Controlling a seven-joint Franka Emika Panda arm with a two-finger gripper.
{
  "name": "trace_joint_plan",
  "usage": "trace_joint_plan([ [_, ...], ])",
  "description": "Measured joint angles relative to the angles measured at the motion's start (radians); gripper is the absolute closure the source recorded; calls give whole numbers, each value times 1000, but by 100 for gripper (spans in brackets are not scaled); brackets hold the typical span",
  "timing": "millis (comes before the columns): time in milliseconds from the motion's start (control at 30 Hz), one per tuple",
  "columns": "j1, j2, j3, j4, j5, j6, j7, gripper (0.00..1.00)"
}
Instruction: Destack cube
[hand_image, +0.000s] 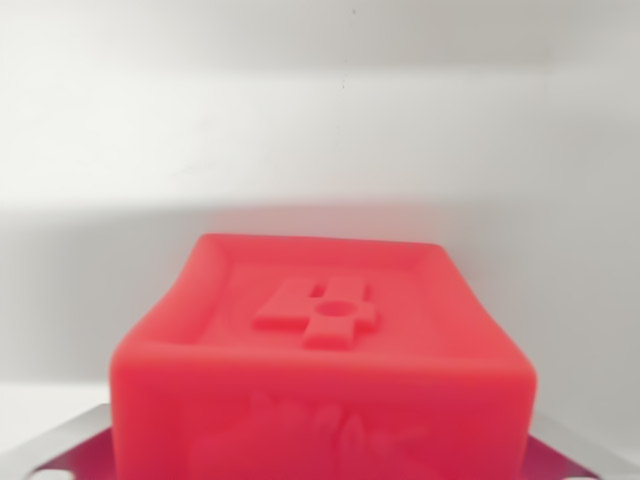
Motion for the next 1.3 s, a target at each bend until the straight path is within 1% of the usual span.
trace_joint_plan([
  [933,0,-1,0,0,0,0,0,0],
  [1133,0,-14,0,-4,0,-7,0,0],
  [1300,1,-39,-1,-10,0,-24,0,0],
])
